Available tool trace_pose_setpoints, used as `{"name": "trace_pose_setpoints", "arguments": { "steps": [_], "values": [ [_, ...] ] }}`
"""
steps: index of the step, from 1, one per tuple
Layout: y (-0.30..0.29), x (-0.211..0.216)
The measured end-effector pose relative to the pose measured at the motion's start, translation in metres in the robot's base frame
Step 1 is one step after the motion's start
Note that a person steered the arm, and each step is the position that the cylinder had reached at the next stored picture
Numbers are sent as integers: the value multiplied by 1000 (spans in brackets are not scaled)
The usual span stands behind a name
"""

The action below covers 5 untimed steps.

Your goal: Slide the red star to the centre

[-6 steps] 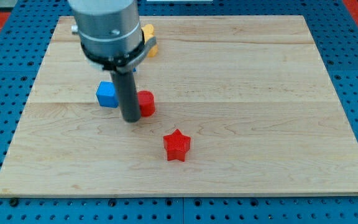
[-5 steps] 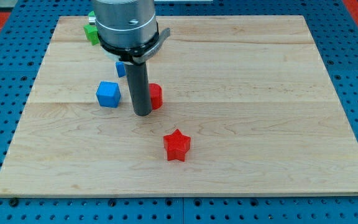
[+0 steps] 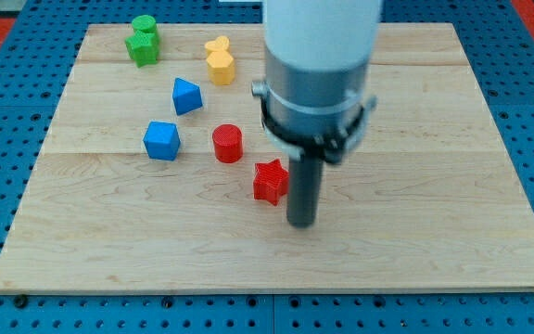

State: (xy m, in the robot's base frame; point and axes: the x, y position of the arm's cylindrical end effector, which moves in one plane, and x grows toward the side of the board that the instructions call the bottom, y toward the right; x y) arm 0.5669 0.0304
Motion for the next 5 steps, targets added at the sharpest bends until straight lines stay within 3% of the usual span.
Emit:
{"name": "trace_pose_setpoints", "arguments": {
  "steps": [1, 2, 4, 5],
  "values": [
    [-55, 0],
    [-56, -39],
    [-9, -65],
    [-12, -82]
  ]
}}
